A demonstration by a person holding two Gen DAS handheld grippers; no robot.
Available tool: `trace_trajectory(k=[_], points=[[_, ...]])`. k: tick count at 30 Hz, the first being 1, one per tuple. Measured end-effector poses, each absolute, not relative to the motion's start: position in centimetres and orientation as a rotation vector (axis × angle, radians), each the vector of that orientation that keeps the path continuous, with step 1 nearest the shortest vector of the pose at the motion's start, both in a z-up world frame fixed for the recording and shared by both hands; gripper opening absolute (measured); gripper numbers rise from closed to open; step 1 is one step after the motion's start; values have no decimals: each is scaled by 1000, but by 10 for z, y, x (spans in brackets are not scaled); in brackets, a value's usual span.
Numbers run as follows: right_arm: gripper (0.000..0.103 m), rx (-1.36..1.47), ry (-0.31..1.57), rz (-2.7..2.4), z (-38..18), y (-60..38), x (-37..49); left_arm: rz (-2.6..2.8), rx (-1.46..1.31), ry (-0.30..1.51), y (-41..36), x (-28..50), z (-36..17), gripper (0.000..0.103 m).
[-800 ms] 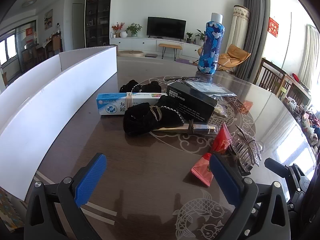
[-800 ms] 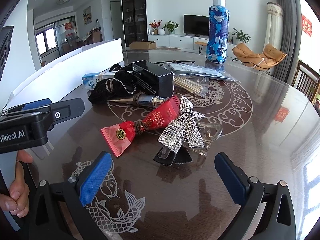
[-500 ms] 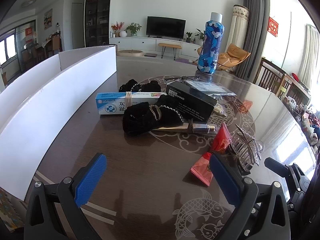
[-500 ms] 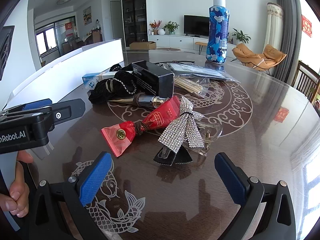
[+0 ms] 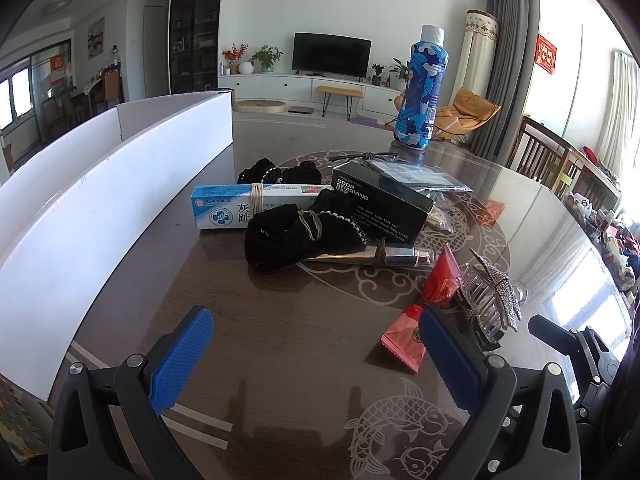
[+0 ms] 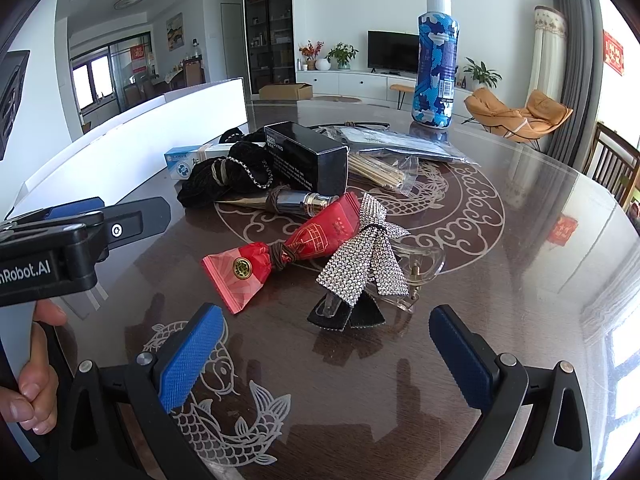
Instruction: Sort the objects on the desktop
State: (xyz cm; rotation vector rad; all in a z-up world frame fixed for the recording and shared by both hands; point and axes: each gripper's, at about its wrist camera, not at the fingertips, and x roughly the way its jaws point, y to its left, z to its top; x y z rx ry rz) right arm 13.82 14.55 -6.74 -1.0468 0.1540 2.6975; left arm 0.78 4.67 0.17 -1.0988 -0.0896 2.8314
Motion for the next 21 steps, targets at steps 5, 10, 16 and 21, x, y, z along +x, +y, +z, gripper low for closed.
trace_trajectory(k=[5,10,16,21], points=[[103,-1047,155,2695,-67,146,138,2831,-1099,-88,47,8,2,103],[103,-1045,156,2693,-67,145,138,2831,-1100,-90,47,8,2,103],[103,-1044,158,2691,-67,145,138,2831,-1100,-90,46,8,2,103],[103,-1044,159,2689,-67,145,138,2831,-1101,-91,46,8,2,103]])
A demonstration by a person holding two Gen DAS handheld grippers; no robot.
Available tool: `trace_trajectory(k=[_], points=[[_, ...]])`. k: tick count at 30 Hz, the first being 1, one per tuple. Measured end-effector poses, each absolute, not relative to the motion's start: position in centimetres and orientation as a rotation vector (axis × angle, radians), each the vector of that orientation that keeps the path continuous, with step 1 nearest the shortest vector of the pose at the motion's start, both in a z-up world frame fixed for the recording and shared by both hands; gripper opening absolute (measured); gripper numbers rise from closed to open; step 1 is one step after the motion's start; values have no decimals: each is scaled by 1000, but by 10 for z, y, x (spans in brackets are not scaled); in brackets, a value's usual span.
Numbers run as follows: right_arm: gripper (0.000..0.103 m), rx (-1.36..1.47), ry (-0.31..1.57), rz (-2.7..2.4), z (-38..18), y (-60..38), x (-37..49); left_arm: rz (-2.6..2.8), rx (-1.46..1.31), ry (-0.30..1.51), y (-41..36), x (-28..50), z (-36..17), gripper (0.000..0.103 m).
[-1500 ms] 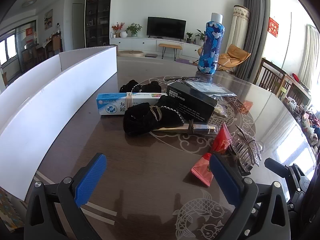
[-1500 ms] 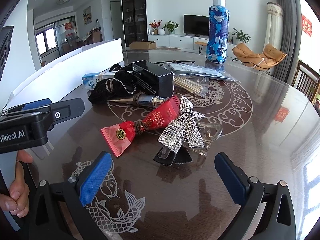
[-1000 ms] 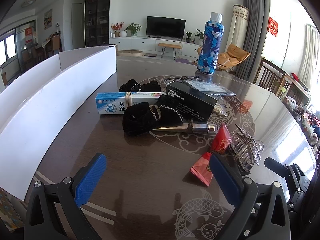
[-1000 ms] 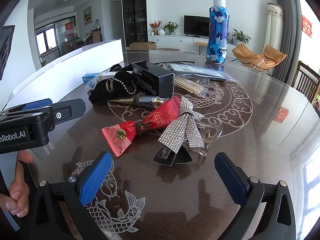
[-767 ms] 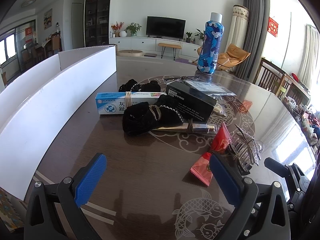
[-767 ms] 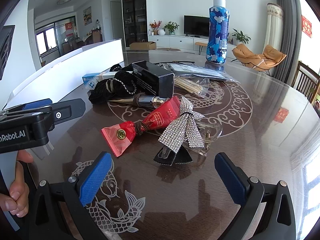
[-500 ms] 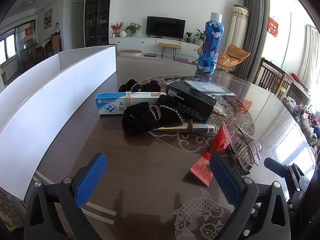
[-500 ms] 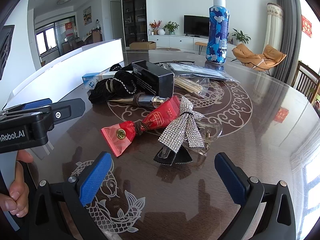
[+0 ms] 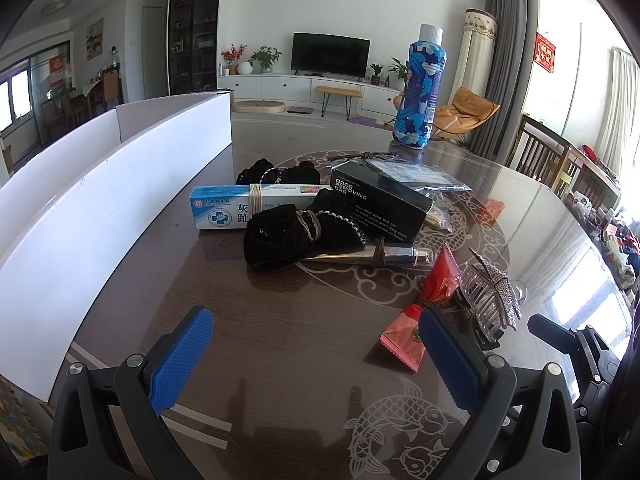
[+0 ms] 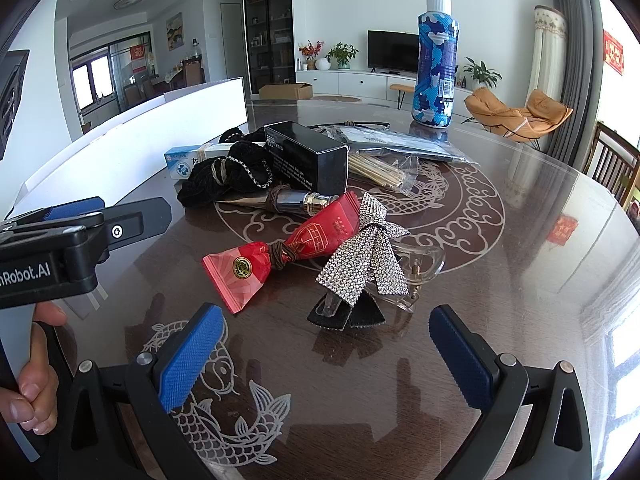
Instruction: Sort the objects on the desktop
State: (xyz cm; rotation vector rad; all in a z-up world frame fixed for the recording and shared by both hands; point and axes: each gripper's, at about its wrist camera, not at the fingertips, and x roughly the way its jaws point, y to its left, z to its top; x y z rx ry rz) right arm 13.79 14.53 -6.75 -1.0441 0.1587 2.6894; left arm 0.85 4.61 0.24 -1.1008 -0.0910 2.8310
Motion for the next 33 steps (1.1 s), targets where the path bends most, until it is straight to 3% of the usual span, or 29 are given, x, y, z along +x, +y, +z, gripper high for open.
trace_trajectory(k=[33], points=[[103,-1042,167,2676,-68,146,137,2830,-1100,-89,45,9,3,103]])
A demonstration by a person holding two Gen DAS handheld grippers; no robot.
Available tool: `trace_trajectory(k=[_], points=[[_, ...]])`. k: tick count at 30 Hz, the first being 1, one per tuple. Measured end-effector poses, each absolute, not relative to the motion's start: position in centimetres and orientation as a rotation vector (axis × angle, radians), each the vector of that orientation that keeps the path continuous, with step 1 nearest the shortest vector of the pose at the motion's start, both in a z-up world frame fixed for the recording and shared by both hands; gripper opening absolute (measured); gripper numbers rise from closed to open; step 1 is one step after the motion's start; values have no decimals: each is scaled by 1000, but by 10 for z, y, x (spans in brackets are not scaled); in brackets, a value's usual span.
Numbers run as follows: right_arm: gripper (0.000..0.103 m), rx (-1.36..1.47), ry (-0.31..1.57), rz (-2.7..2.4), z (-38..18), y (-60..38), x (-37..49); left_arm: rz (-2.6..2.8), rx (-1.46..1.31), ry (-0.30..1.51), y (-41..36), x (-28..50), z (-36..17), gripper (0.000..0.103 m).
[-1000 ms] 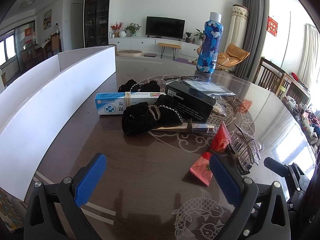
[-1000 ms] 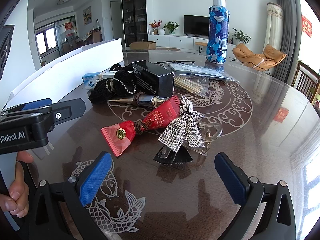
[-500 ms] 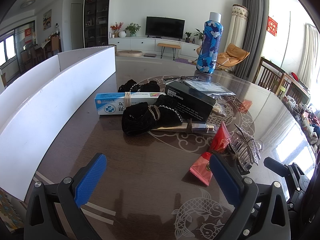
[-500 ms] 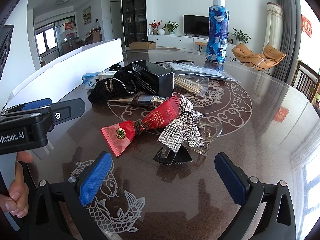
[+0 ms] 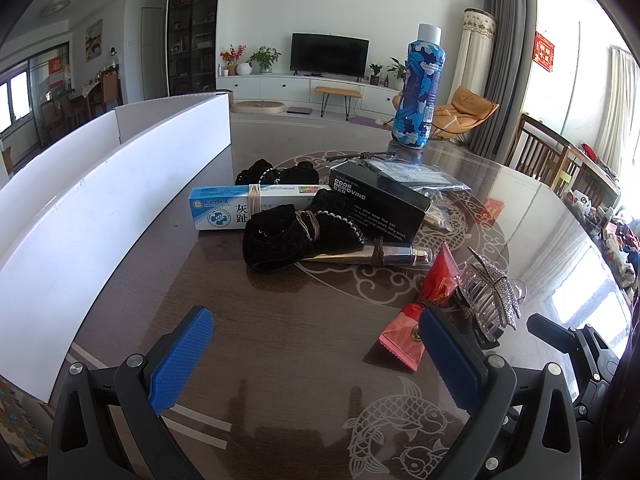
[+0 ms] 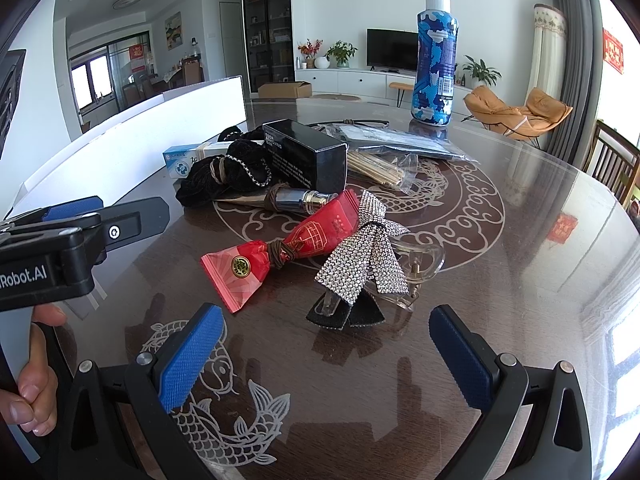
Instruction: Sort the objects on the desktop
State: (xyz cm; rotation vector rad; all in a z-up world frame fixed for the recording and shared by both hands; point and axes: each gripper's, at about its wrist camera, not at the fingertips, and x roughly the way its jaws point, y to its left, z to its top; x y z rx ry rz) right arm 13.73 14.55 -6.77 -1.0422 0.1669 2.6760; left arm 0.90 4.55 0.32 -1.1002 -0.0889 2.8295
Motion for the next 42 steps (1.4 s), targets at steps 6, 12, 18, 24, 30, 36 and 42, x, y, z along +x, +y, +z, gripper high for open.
trace_trajectory(k=[6,12,18,24,30,36,42], points=[[103,-1042,168,2674,-68,146,137,2830,-1101,-89,45,9,3,103],[103,-1045,175,2668,-70,147,137,2830,-1100,-88,45,10,3,103],[103,-1046,176,2665,-70,147,137,2829,-1100,-87,45,10,4,103],[103,-1044,176,2664,-70,147,137,2829,-1101,-87,44,10,4,103],[103,-1044,178,2662,-70,147,137,2829,-1101,-87,44,10,4,103],[103,-1043,179,2659,-70,147,137,2829,-1100,-85,44,10,4,103],[103,-1042,182,2657,-70,147,137,2828,-1100,-85,44,10,5,103]])
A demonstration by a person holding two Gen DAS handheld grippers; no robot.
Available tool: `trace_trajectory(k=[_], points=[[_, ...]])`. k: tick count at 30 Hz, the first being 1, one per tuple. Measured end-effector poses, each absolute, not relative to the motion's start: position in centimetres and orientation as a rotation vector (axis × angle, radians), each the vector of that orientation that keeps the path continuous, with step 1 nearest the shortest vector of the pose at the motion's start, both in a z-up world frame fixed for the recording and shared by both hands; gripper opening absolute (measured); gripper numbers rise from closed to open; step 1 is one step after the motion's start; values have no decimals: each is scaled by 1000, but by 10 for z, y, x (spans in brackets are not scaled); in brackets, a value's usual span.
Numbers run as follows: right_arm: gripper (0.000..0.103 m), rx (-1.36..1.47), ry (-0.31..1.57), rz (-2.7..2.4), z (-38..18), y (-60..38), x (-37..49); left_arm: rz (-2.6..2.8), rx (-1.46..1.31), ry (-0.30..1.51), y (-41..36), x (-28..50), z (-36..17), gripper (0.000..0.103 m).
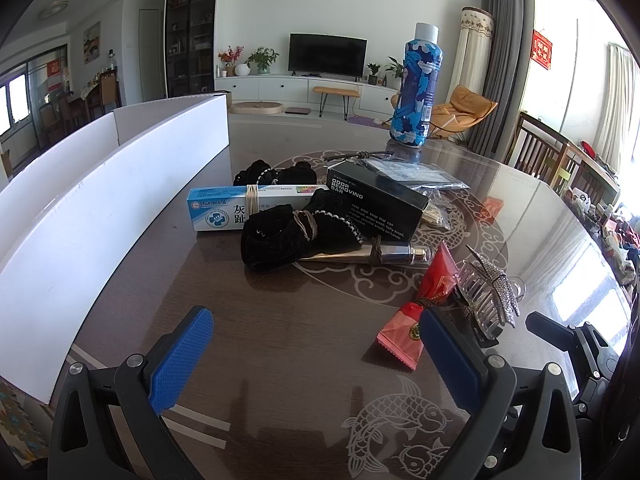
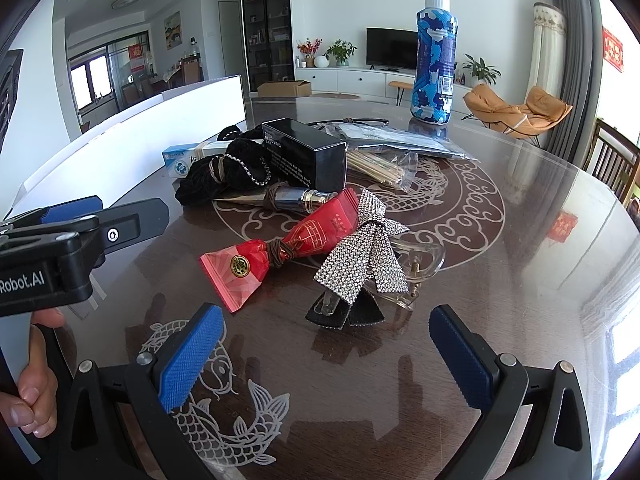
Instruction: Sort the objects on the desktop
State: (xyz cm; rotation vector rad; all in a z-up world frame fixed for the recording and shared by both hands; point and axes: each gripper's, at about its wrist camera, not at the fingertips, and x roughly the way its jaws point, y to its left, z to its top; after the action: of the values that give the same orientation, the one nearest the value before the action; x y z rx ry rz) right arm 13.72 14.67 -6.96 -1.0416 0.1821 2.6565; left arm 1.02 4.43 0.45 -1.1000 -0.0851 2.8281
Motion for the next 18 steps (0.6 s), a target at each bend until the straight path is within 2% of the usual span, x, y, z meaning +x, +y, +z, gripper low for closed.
trace_trajectory(k=[18], points=[[103,-1041,186,2651,-70,147,137,2766,-1081,-59,44,10,4,103]])
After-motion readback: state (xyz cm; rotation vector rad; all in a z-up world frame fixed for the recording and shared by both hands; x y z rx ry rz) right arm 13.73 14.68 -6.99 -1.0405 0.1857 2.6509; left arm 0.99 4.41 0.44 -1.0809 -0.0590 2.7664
